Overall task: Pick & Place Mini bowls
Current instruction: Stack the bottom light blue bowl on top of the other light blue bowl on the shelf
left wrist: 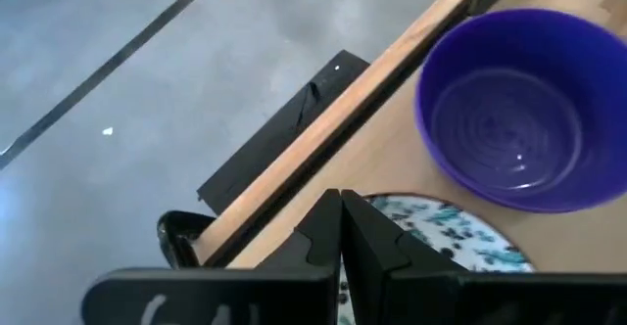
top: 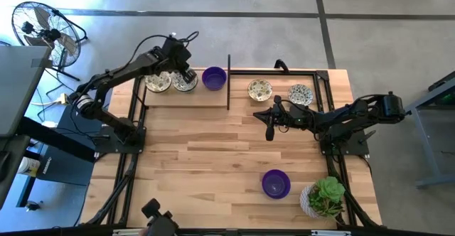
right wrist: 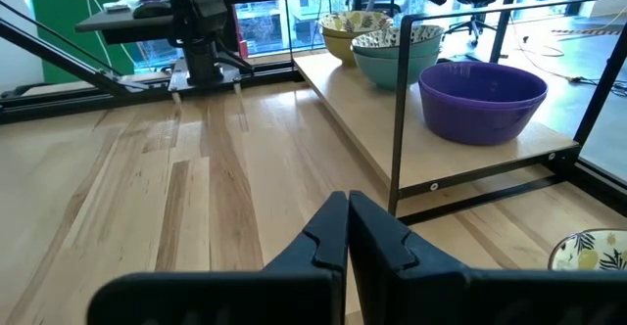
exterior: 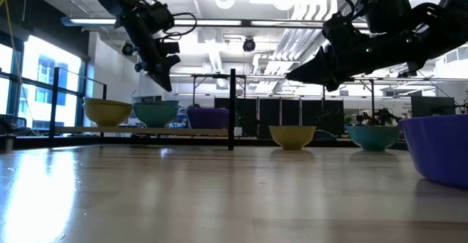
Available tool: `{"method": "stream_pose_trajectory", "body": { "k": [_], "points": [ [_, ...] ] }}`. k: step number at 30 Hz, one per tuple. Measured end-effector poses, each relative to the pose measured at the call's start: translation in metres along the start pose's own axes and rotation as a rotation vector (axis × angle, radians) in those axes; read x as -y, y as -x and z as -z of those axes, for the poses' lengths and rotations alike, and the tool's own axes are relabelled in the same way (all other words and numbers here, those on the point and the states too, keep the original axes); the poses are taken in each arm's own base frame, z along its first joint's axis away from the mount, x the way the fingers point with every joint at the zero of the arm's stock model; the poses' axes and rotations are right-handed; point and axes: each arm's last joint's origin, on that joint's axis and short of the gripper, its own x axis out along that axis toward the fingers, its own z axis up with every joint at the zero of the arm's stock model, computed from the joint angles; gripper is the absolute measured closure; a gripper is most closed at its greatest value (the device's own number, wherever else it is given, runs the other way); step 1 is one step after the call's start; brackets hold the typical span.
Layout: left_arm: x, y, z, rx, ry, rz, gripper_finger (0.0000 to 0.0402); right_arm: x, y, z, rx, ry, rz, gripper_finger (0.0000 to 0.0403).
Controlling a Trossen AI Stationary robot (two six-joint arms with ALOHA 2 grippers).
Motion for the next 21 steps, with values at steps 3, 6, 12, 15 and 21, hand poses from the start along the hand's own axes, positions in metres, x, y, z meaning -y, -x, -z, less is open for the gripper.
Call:
{"method": "stream_pose_trajectory", "body": {
  "k": [3,6,12,15,21],
  "points": [
    [0.003,-0.006,0.01,-0.027,-0.003,0.006,0.0401,0.0,0.0,0.0,0.0,0.0,0.0,0.0402],
    [0.005,-0.012,0.018,-0.038,-0.007,0.005,0.0401,0.0,0.0,0.0,0.0,0.0,0.0,0.0402],
    [0.007,-0.019,0.025,-0.01,-0.003,0.003,0.0401,0.0,0.0,0.0,0.0,0.0,0.0,0.0402],
    [0.007,-0.021,0.027,-0.004,-0.014,0.003,0.0401,0.0,0.0,0.0,0.0,0.0,0.0,0.0402],
    [0.007,-0.021,0.024,0.033,-0.022,0.027,0.0401,0.0,0.0,0.0,0.0,0.0,0.0,0.0402]
  ]
}}
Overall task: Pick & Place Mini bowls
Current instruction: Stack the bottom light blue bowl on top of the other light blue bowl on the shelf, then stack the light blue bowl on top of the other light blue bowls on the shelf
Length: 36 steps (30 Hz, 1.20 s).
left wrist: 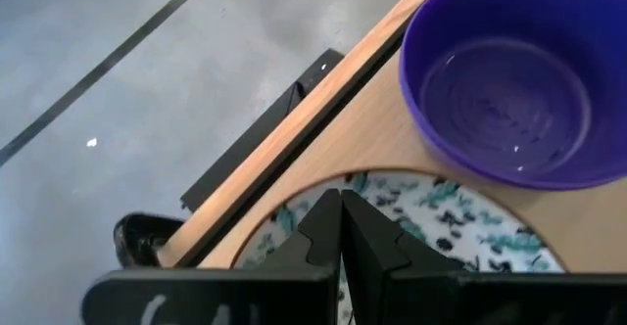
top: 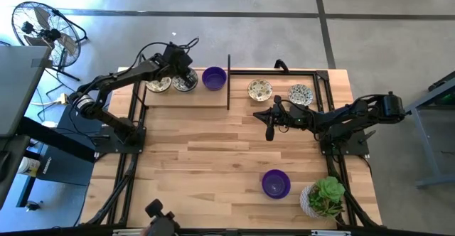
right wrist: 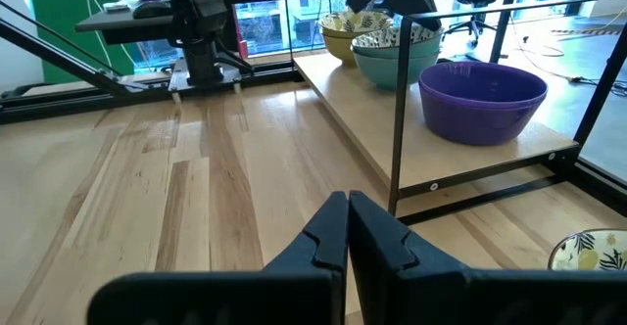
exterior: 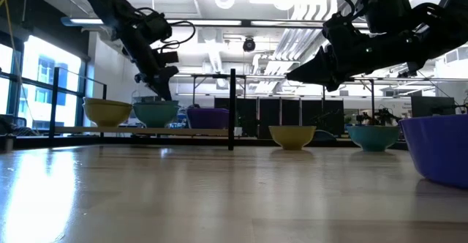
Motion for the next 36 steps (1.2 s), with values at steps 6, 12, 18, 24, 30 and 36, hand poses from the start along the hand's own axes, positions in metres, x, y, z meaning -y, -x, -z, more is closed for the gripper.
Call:
{"method": "stream_pose_trajectory", "body": {
  "k": [6,12,18,24,30,36],
  "points": [
    [0.001,-0.009,0.0,0.006,-0.014,0.013,0.0401,0.0,0.0,0.0,0.0,0.0,0.0,0.0402],
    [0.002,-0.018,0.0,0.009,-0.025,0.016,0.0401,0.0,0.0,0.0,0.0,0.0,0.0,0.0402],
    [0.003,-0.007,-0.005,0.055,-0.034,0.029,0.0401,0.0,0.0,0.0,0.0,0.0,0.0,0.0402],
    [0.011,0.026,-0.017,0.187,-0.035,0.121,0.0401,0.0,0.0,0.0,0.0,0.0,0.0,0.0402],
    [0.035,0.047,-0.013,0.378,-0.049,0.228,0.0401,0.0,0.0,0.0,0.0,0.0,0.0,0.0402],
    [0.052,0.053,0.014,0.563,0.022,0.286,0.0401,0.0,0.0,-0.001,0.008,-0.001,-0.001,0.0402]
  ]
}}
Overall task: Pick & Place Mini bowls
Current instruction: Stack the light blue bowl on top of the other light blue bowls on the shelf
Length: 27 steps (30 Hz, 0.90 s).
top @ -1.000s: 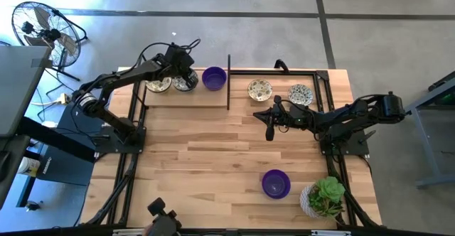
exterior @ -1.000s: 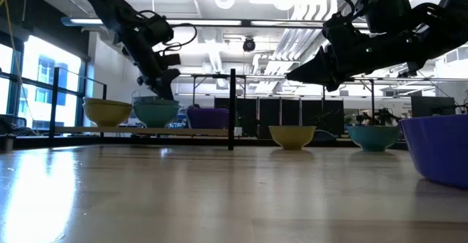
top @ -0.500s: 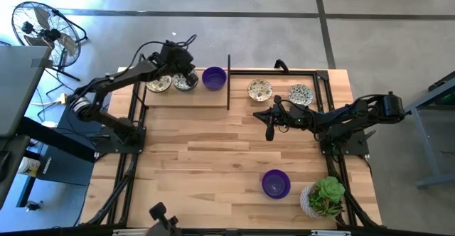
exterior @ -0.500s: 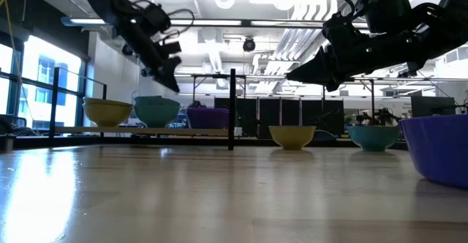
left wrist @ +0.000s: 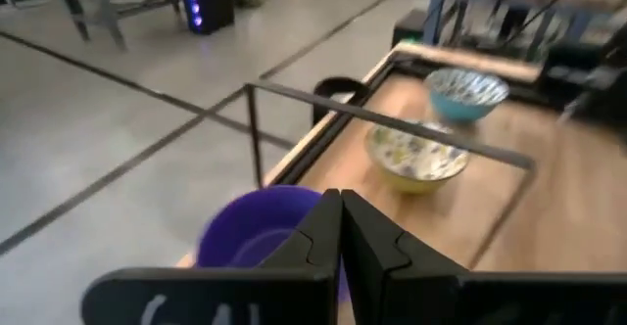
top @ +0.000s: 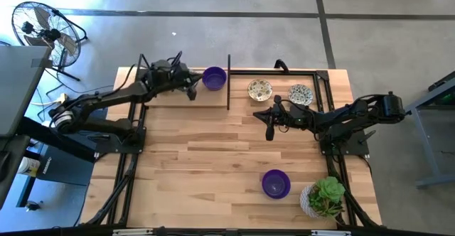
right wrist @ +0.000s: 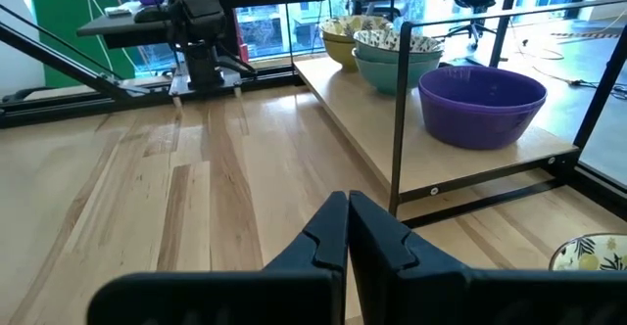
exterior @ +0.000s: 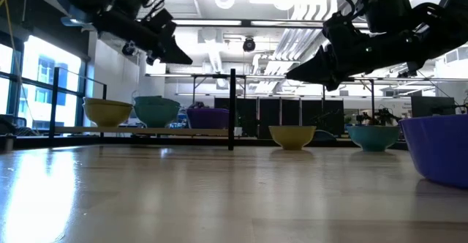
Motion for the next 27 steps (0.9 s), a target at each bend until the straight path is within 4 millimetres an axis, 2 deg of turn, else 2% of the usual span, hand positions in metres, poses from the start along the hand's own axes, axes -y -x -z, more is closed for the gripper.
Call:
{"method": "stream_pose_trajectory", "body": {
  "k": [3,8,13,17,20,23,27],
  "points": [
    [0.004,0.003,0.01,-0.024,0.123,0.046,0.0401,0.0,0.0,-0.002,0.017,-0.002,-0.001,0.0402],
    [0.01,0.003,0.016,-0.089,0.134,0.172,0.0401,-0.001,0.0,-0.009,0.089,-0.063,-0.017,0.0402],
    [0.026,0.009,0.025,0.05,0.074,0.15,0.0401,0.003,0.004,-0.014,0.103,-0.122,0.001,0.0402],
    [0.037,0.017,0.042,0.131,0.059,0.15,0.0401,0.006,0.014,-0.02,0.076,-0.151,0.116,0.0402],
    [0.044,0.023,0.052,0.147,0.064,0.182,0.0401,0.009,0.026,-0.024,-0.003,-0.18,0.22,0.0402],
    [0.048,0.028,0.064,0.136,0.075,0.18,0.0401,0.013,0.04,-0.031,-0.182,-0.187,0.35,0.0402],
    [0.052,0.032,0.072,0.15,0.065,0.177,0.0401,0.016,0.058,-0.049,-0.344,-0.207,0.517,0.0402]
  ]
}}
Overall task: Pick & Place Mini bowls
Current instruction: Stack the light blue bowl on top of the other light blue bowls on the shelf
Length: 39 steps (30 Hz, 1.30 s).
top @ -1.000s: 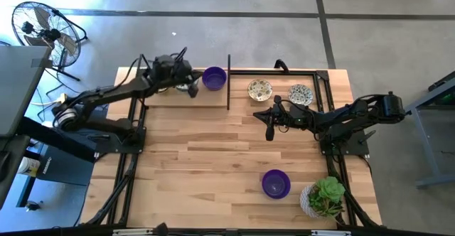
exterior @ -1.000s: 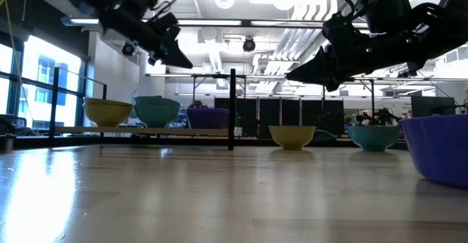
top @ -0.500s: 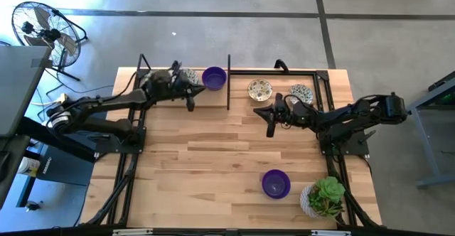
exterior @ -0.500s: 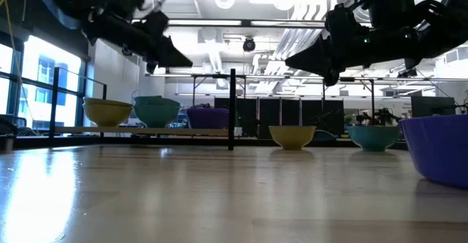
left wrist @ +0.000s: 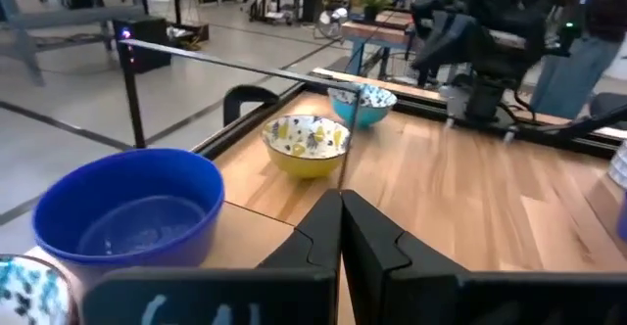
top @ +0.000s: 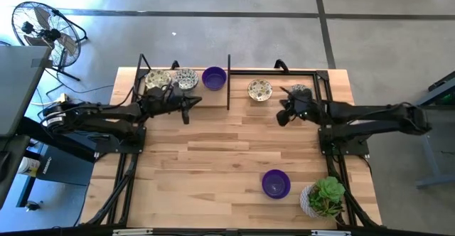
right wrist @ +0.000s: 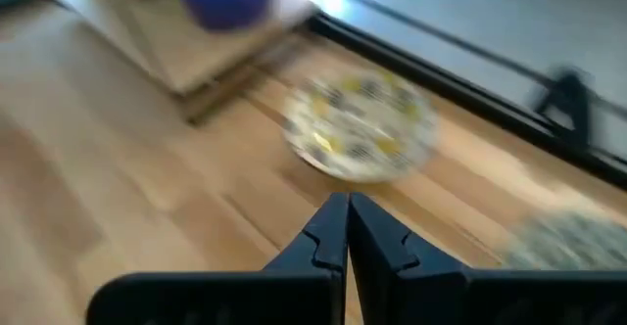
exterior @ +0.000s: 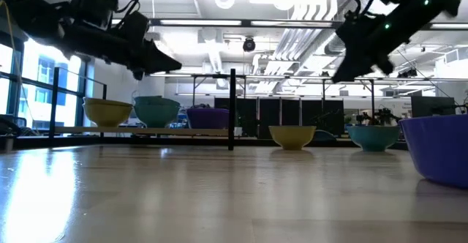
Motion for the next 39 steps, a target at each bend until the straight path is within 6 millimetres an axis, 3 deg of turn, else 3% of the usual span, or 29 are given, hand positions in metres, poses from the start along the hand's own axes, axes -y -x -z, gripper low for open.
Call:
{"method": "stream_pose_trajectory", "body": {
  "k": [4,11,15,22,33,39],
  "points": [
    [0.0,0.003,0.008,-0.008,0.0,0.001,0.0401,0.014,0.009,-0.004,-0.155,-0.04,0.164,0.0387],
    [0.0,0.006,0.014,-0.03,0.007,0.012,0.0401,0.031,-0.003,0.005,-0.395,-0.097,0.285,0.0306],
    [0.0,0.006,0.016,-0.037,0.02,0.014,0.0401,0.047,-0.003,0.011,-0.462,-0.297,0.448,0.0269],
    [0.002,0.006,0.016,-0.044,0.021,0.092,0.0401,0.075,0.0,0.014,-0.418,-0.61,0.656,0.0228],
    [0.004,0.007,0.017,-0.059,0.028,0.166,0.0401,0.11,-0.018,0.027,-0.304,-0.729,0.719,0.0224],
    [0.004,0.007,0.018,-0.068,0.03,0.17,0.0401,0.124,-0.025,0.043,-0.3,-0.797,0.678,0.0258]
  ]
}}
